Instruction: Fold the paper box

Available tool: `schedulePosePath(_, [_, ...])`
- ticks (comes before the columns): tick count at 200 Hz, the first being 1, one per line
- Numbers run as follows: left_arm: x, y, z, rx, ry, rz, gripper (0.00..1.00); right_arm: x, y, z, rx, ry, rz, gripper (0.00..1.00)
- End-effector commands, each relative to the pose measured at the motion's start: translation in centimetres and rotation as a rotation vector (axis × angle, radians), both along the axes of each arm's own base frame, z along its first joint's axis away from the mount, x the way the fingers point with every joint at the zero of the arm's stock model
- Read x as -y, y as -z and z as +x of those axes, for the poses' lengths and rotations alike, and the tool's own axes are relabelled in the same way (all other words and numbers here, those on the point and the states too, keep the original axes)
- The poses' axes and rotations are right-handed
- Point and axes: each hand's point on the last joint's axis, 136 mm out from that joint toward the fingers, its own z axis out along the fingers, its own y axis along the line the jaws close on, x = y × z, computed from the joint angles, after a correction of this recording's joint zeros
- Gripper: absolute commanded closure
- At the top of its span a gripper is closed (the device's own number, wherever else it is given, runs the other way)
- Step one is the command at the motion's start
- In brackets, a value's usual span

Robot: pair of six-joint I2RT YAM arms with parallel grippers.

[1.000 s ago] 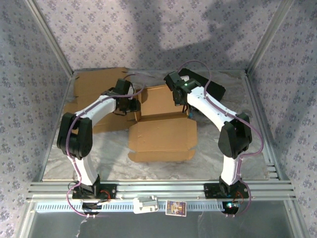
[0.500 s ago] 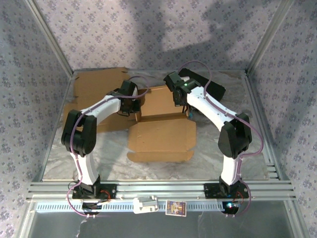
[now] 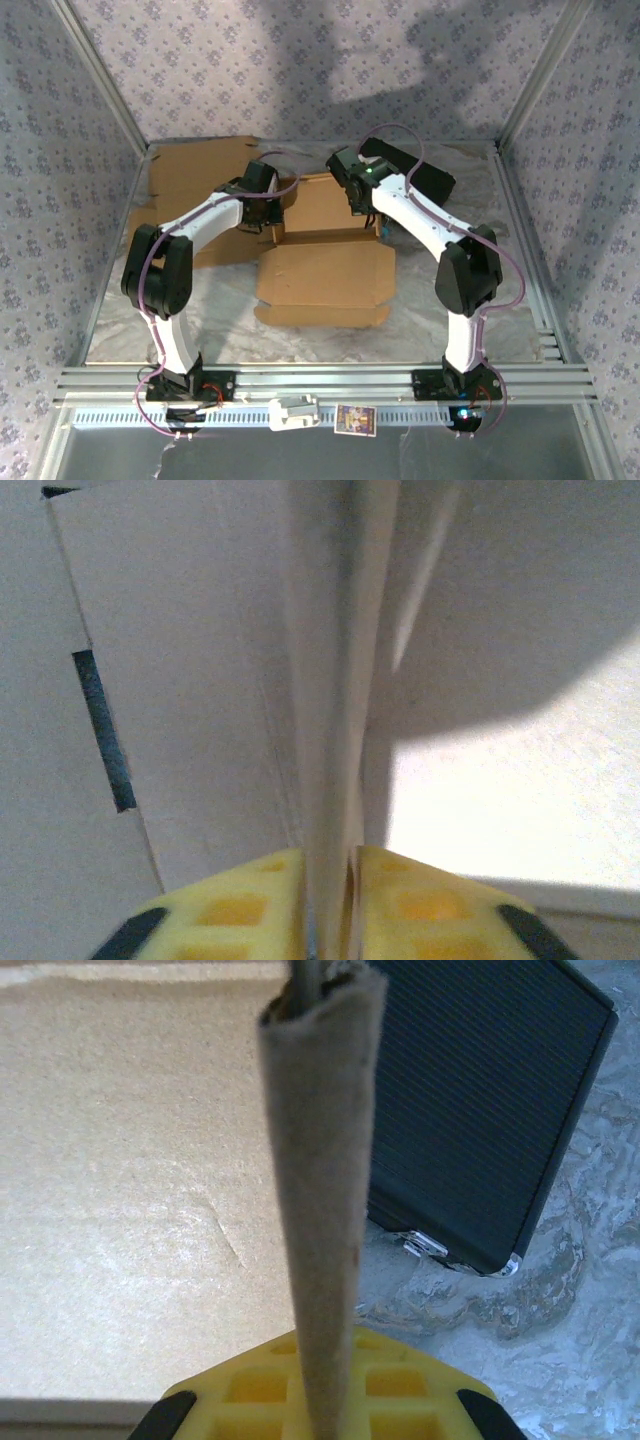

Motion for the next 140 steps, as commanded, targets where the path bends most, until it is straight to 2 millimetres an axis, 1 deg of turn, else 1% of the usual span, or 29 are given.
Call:
schedulePosePath(1, [0.0, -2.9, 0.3, 0.051, -0.018, -0.023, 0.72, 0.5, -0.6, 0.0, 0.007, 0.035, 0.007, 1.00])
schedulePosePath(20, [-0.1, -4.7, 0.4, 0.072, -0.047, -0.046, 0.62, 0.9, -0.8, -0.1, 0.014, 0.048, 0.018, 1.00])
schedulePosePath(44, [-0.2, -7.4, -0.1, 0.095, -0.112, -0.119, 0.58, 1.8, -1.0, -0.4, 0.040, 0.083, 0.062, 1.00])
schedulePosePath(63, [-0.6, -9.1, -1.4, 0.079, -0.193, -0.188, 0.55, 2.6, -1.1, -0.6, 0.077, 0.111, 0.107, 1.00])
schedulePosePath(80, [-1.2, -10.2, -3.2, 0.066, -0.270, -0.258, 0.53, 3.4, -0.7, -0.9, 0.097, 0.160, 0.173, 1.00])
schedulePosePath(94, [-1.6, -10.4, -5.1, 0.013, -0.336, -0.327, 0.52, 4.6, -0.4, -1.3, 0.092, 0.232, 0.234, 1.00])
schedulePosePath(106, [-1.4, -10.4, -6.8, -0.042, -0.376, -0.391, 0.52, 5.7, -0.1, -1.5, 0.080, 0.292, 0.269, 1.00])
schedulePosePath(123, [-1.2, -9.2, -9.5, -0.137, -0.437, -0.475, 0.51, 6.8, 0.3, -1.9, 0.065, 0.361, 0.311, 1.00])
schedulePosePath(140, [-0.5, -8.1, -11.9, -0.221, -0.475, -0.548, 0.47, 7.7, 0.8, -2.2, 0.045, 0.432, 0.358, 1.00])
